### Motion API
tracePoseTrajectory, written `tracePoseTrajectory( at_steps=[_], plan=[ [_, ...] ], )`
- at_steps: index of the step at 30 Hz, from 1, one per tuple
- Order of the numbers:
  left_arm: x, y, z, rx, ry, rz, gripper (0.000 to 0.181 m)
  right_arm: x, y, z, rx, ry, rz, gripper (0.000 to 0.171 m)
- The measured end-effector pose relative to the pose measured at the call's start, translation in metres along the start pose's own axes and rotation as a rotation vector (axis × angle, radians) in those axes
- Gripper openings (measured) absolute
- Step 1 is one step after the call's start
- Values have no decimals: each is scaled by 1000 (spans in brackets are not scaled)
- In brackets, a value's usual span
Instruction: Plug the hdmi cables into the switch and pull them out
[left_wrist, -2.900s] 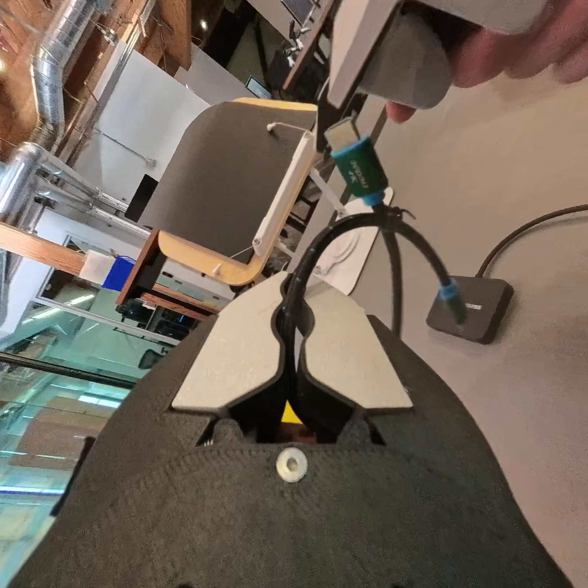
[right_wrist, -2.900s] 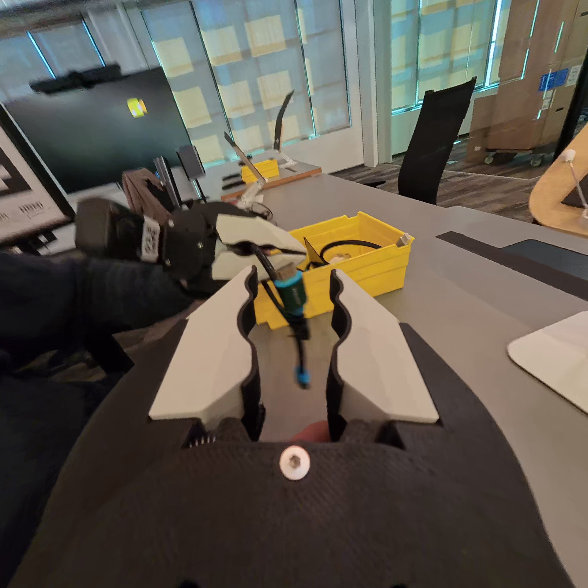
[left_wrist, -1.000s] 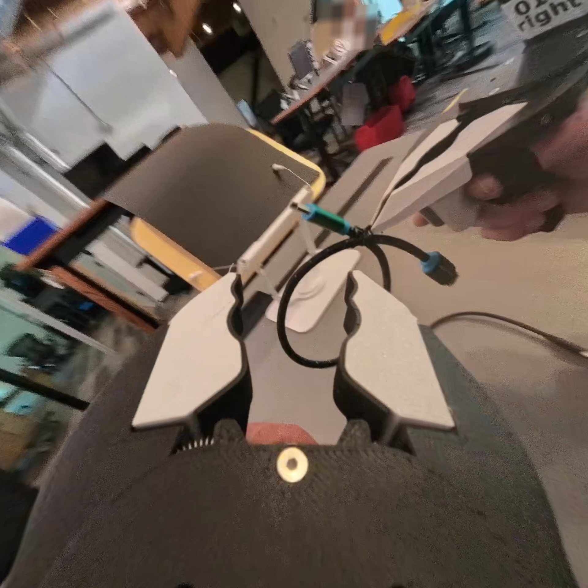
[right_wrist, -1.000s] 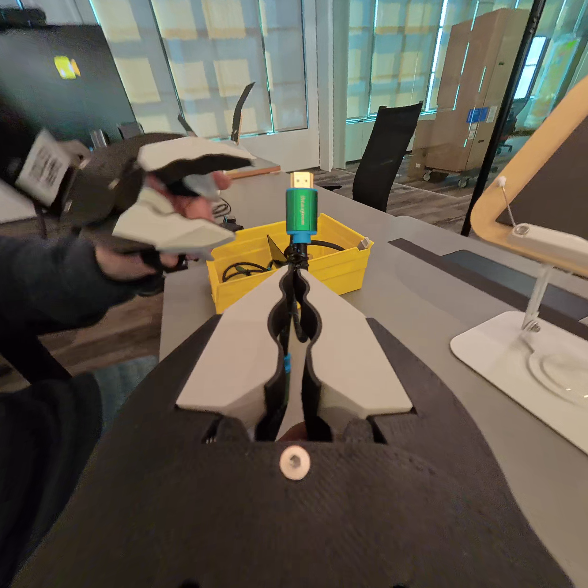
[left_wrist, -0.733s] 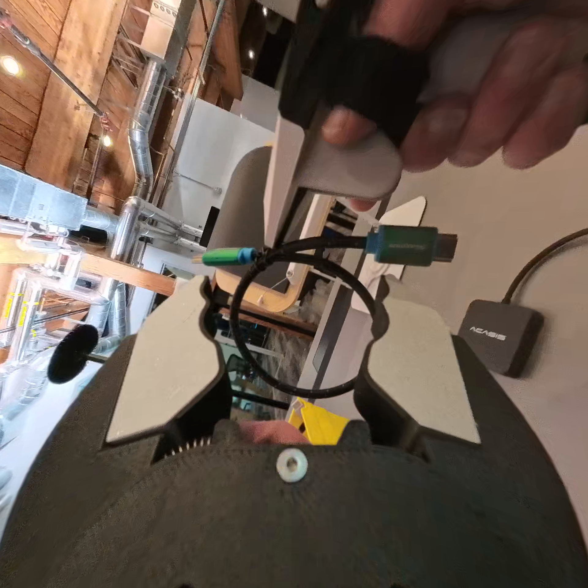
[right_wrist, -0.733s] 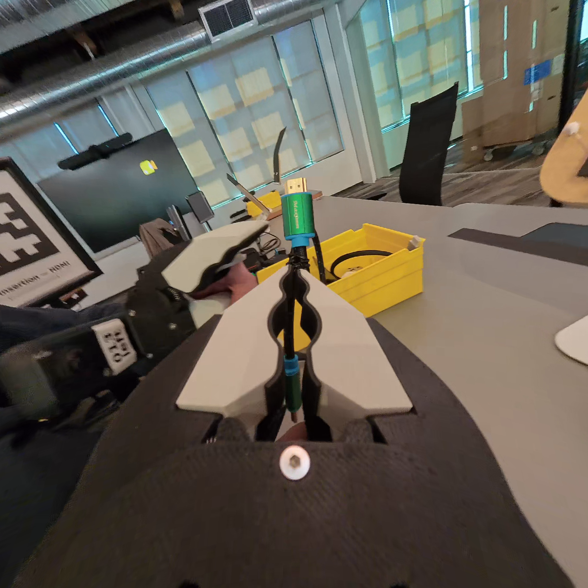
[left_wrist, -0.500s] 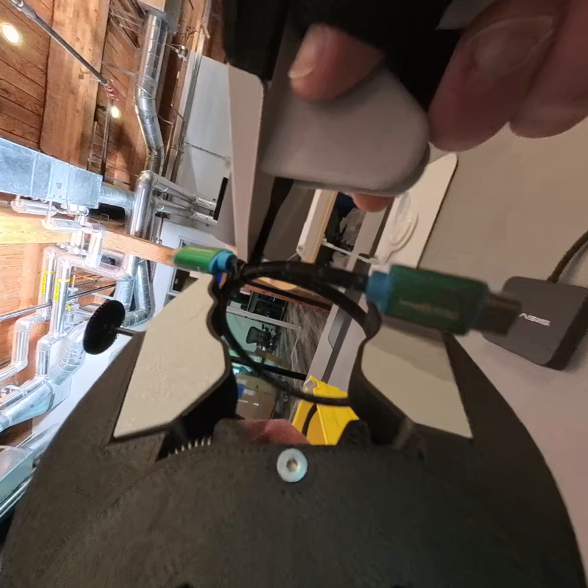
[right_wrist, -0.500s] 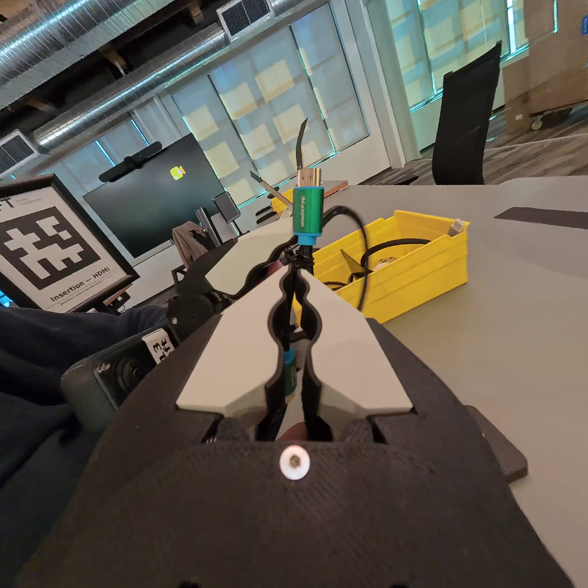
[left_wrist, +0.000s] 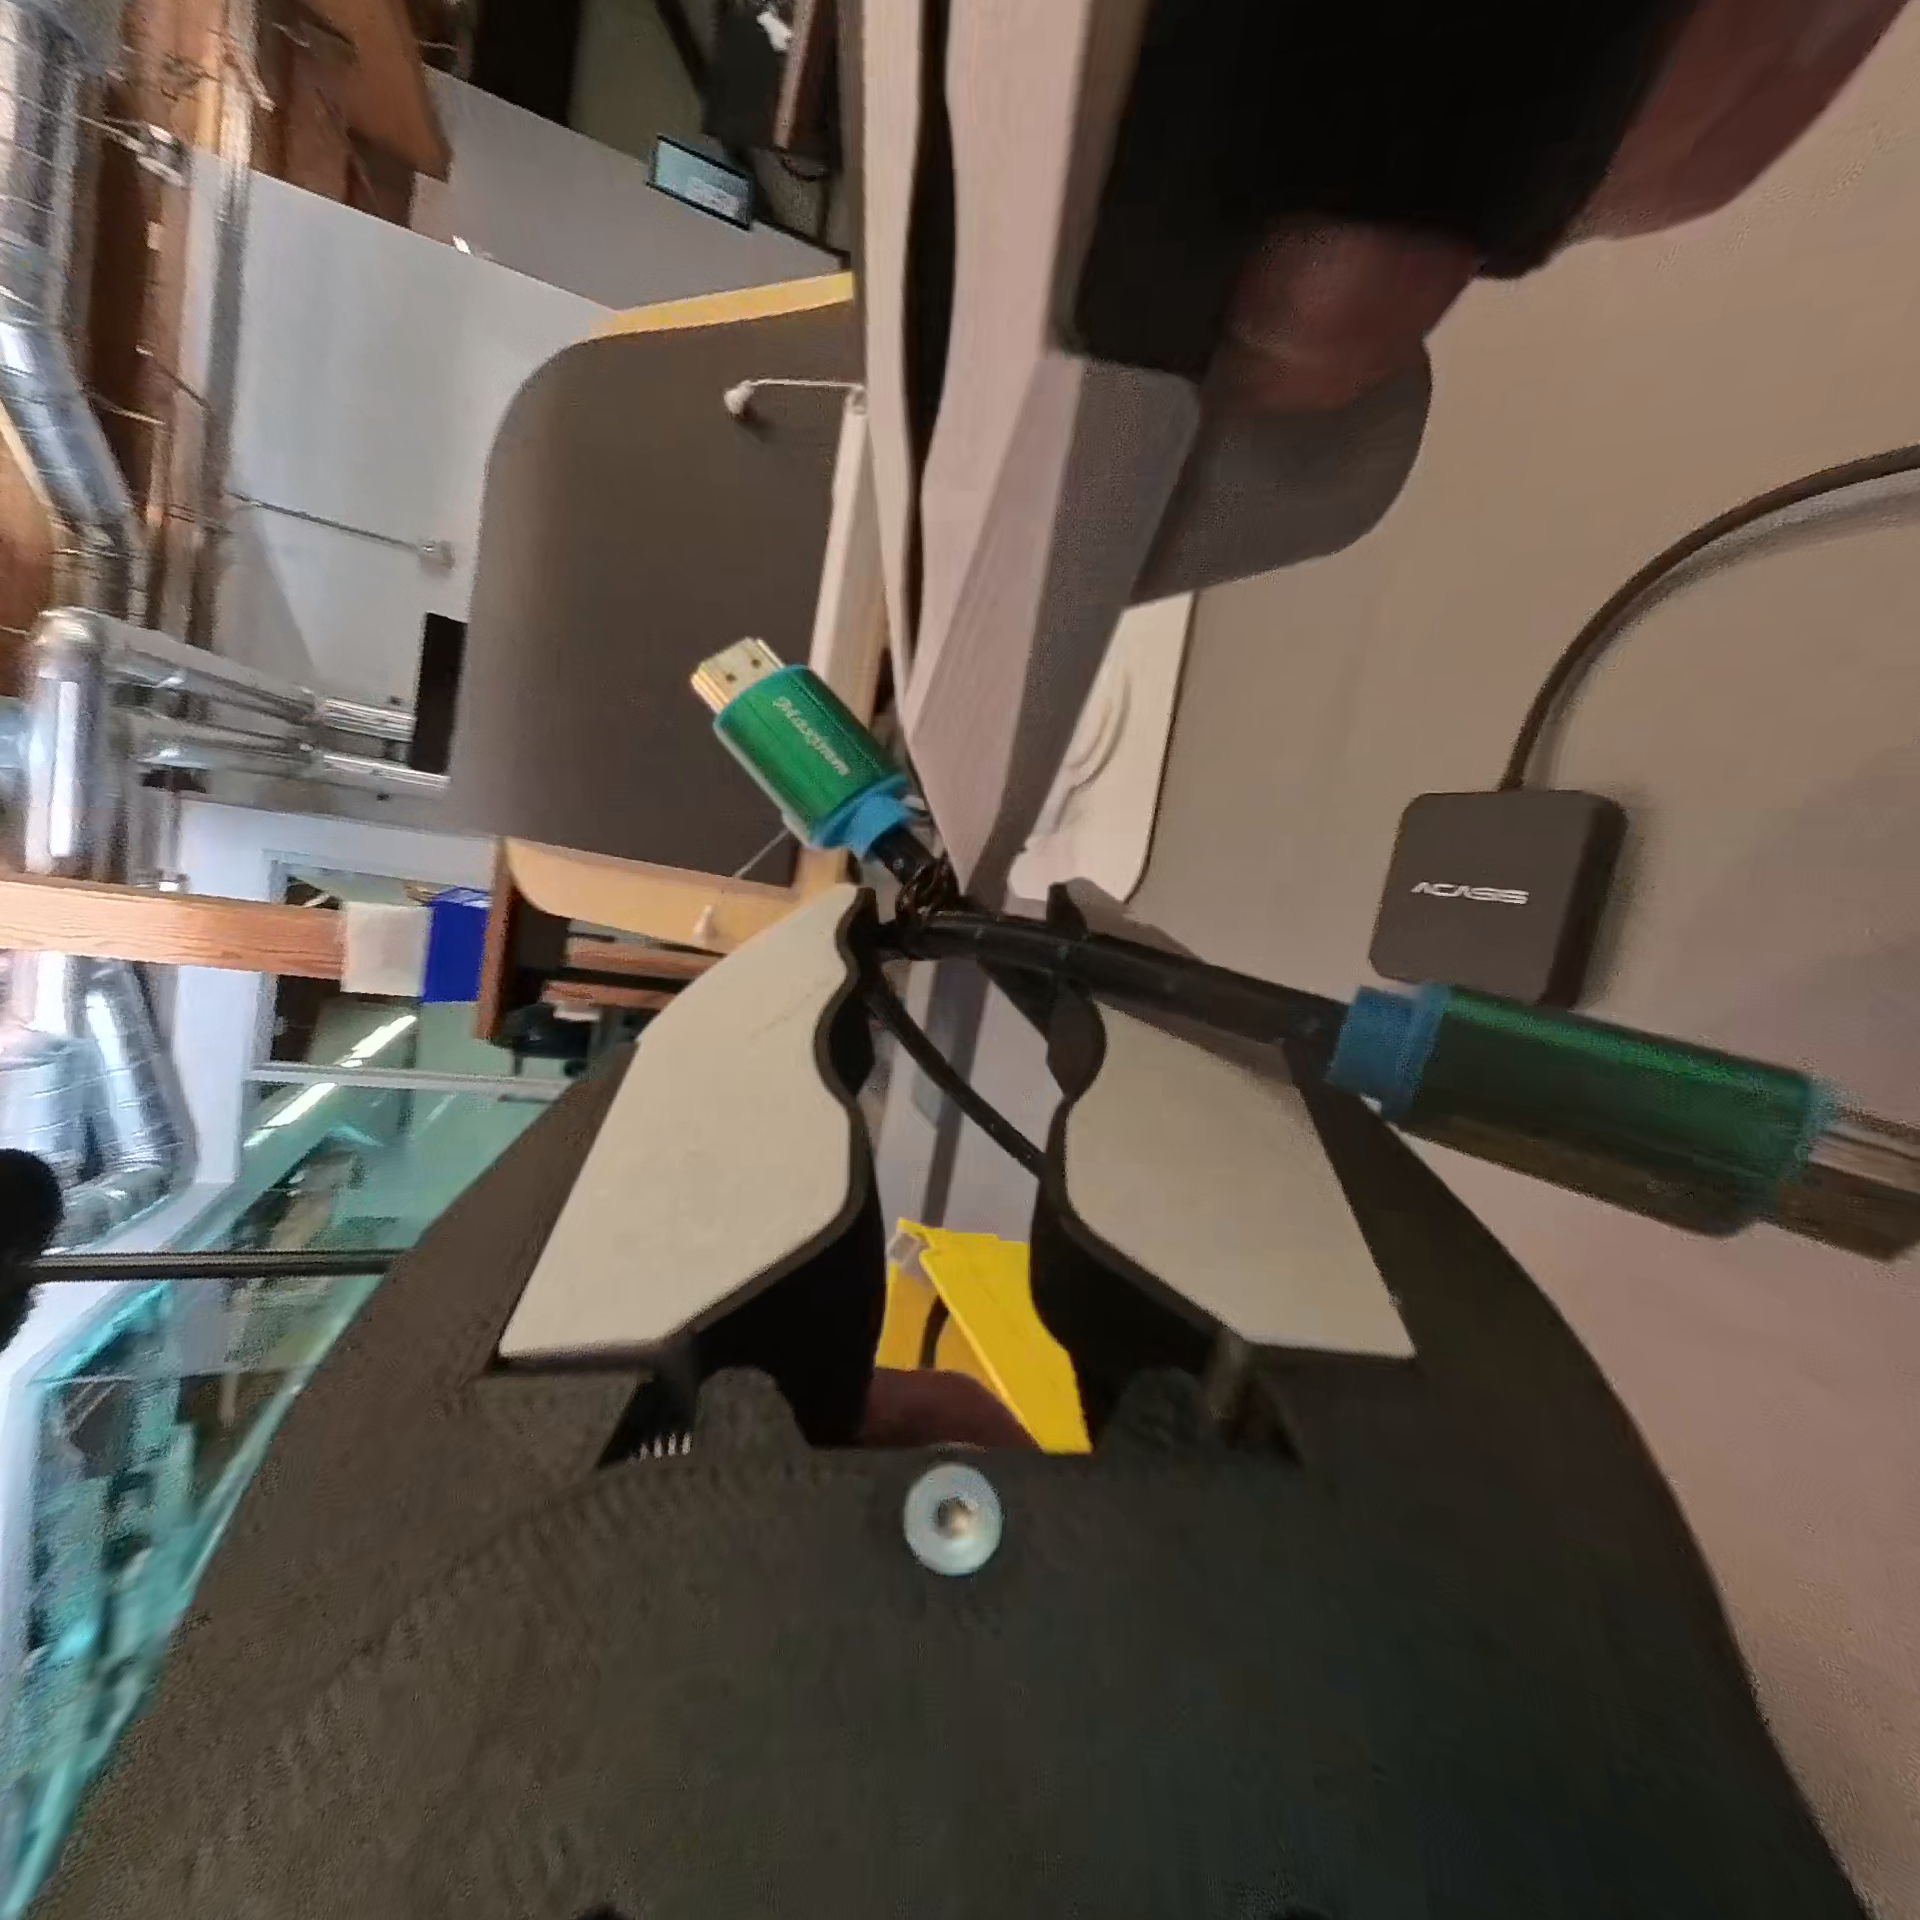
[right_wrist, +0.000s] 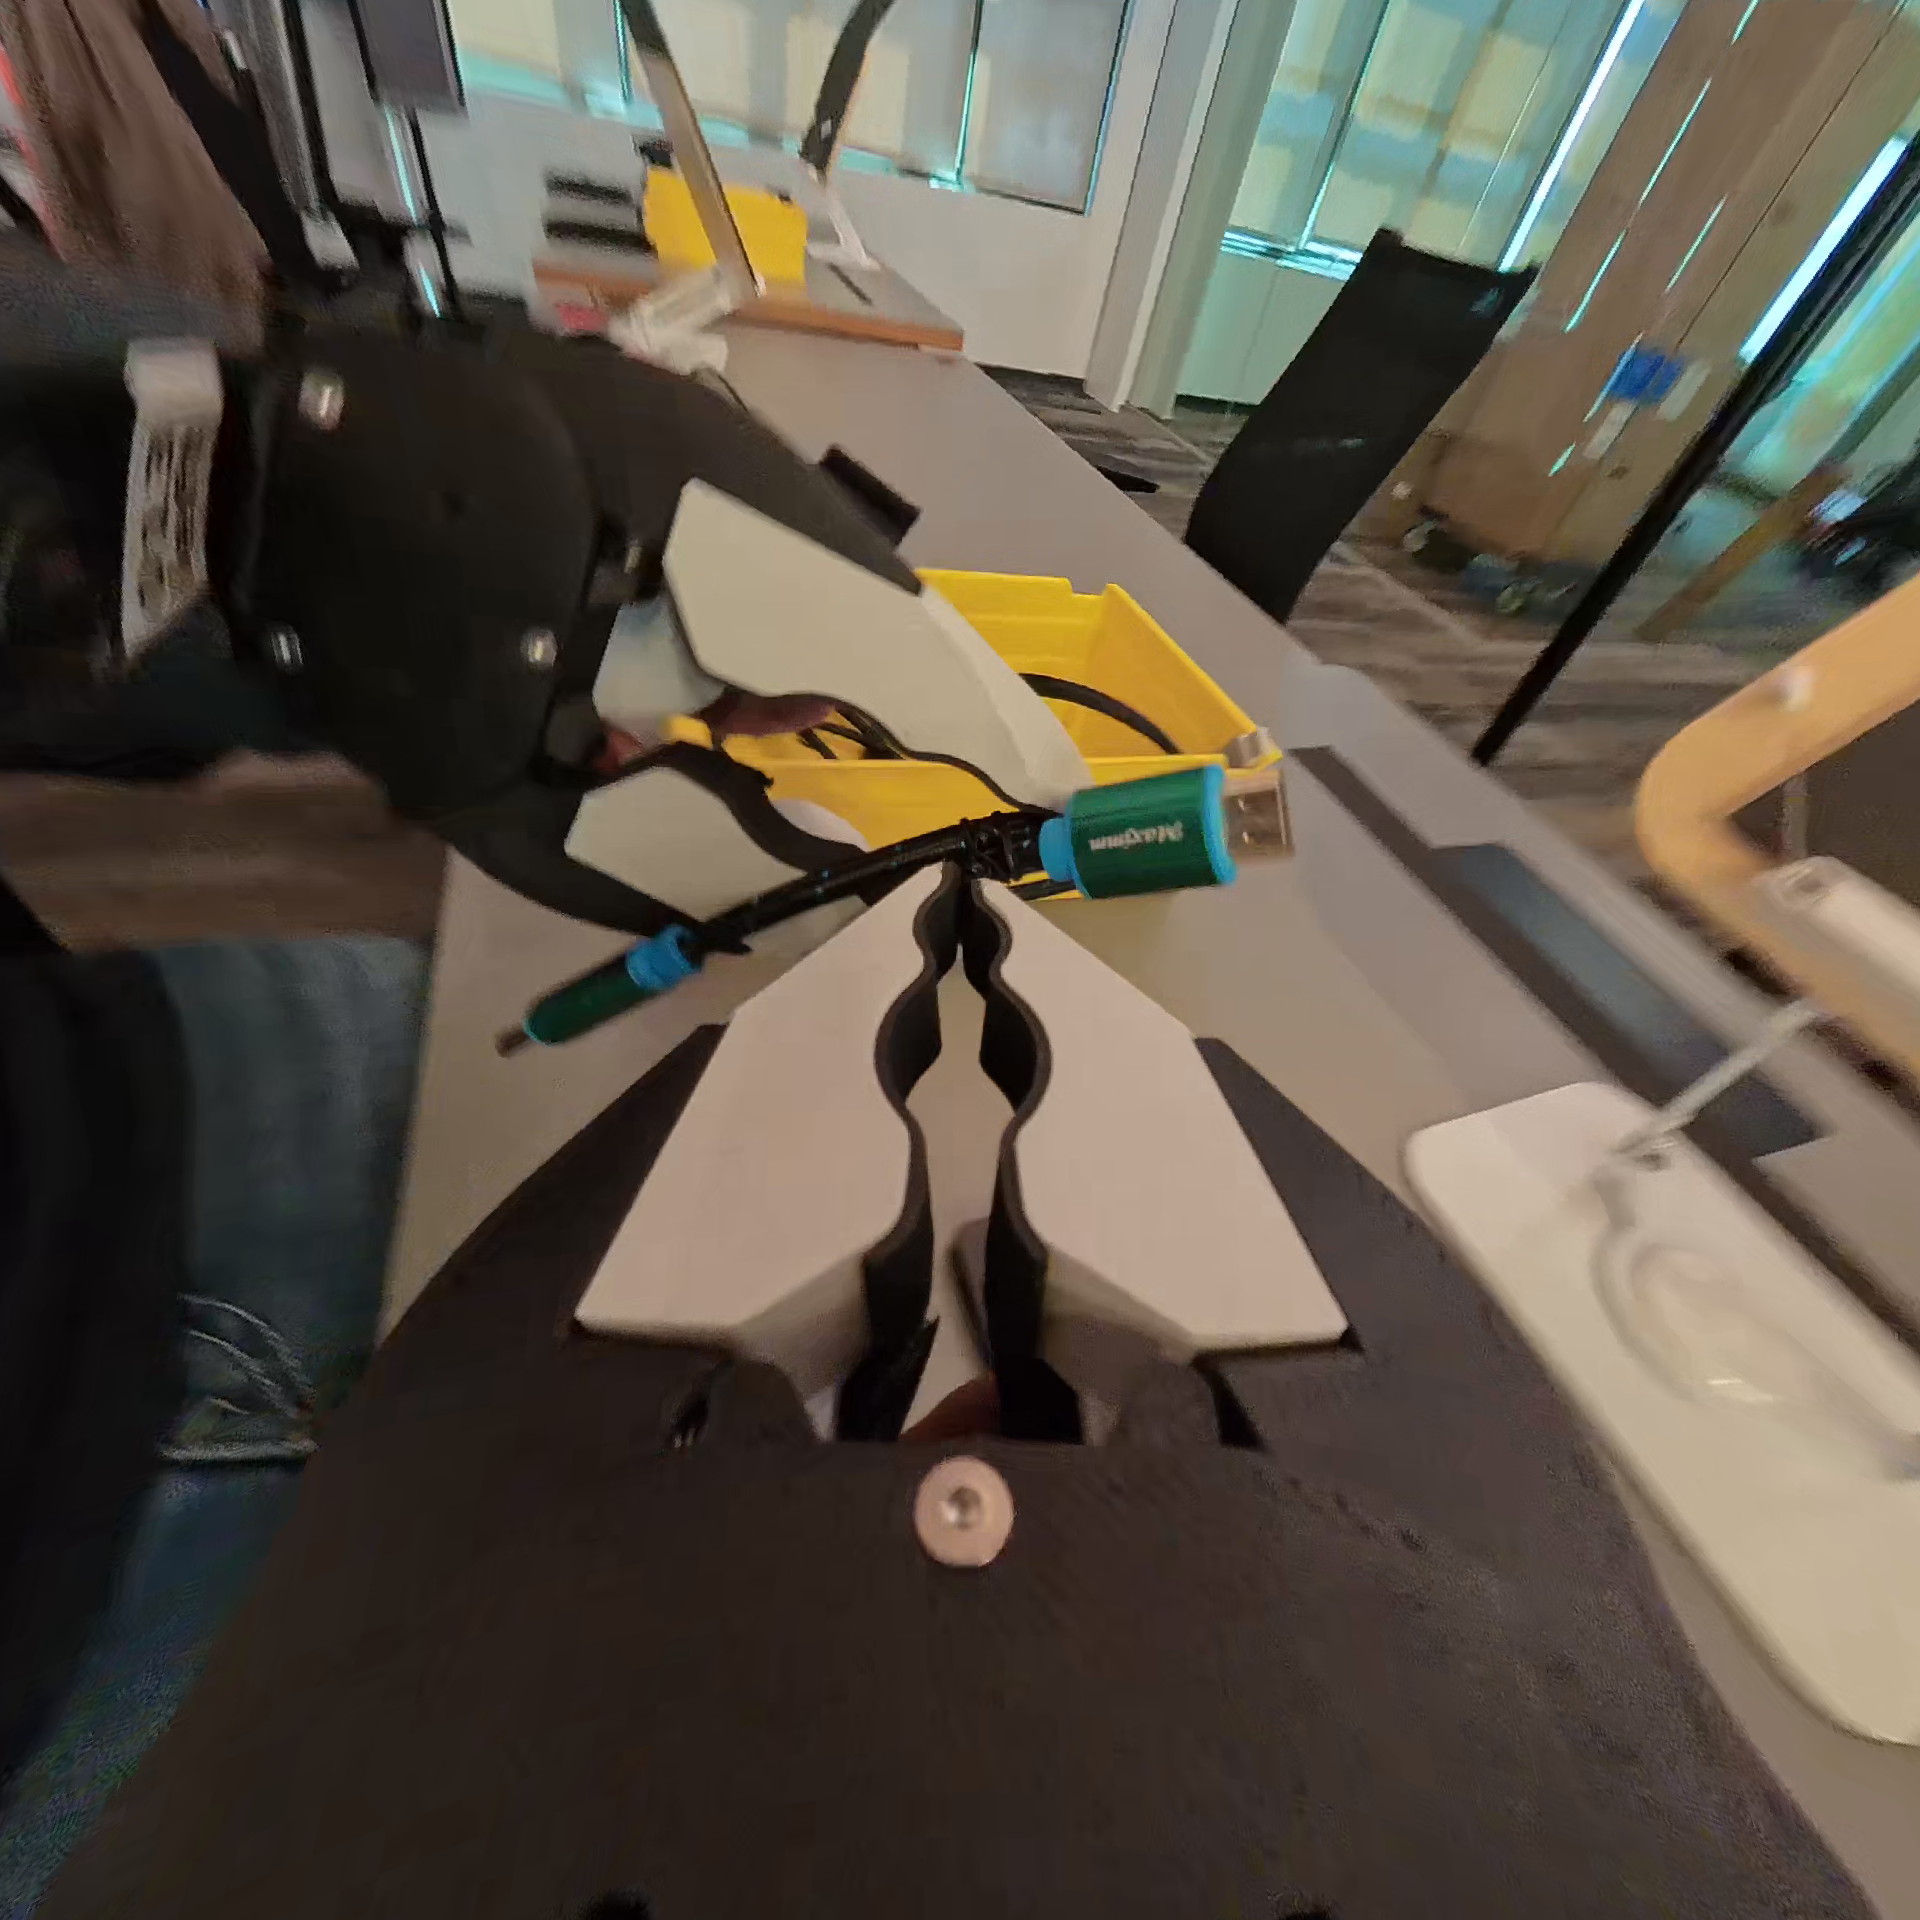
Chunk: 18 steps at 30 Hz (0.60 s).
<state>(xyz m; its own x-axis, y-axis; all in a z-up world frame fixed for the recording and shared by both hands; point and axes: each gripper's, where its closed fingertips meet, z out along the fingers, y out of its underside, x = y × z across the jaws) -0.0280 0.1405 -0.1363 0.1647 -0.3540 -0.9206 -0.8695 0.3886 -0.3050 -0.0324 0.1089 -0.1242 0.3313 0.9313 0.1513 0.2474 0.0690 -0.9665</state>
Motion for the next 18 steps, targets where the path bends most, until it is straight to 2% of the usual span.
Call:
tracePoseTrajectory(
  at_steps=[6,10,12,14,16,18],
  plan=[
    [2,-12,-8,52,184,-178,29,-1,-10,-11,-138,275,-808,0],
    [-5,-22,-15,105,206,-267,29,-3,-22,-17,-66,289,-790,0],
    [-10,-21,-14,90,123,-189,29,-1,-24,-17,-32,248,-629,0],
    [-20,-19,-13,54,-5,-84,29,1,-29,-16,40,173,-331,0],
    [-35,-20,-16,50,-170,15,28,-2,-39,-15,179,0,134,0],
    [-49,-22,-21,56,-323,95,28,-4,-51,-17,349,-260,642,0]
  ],
)
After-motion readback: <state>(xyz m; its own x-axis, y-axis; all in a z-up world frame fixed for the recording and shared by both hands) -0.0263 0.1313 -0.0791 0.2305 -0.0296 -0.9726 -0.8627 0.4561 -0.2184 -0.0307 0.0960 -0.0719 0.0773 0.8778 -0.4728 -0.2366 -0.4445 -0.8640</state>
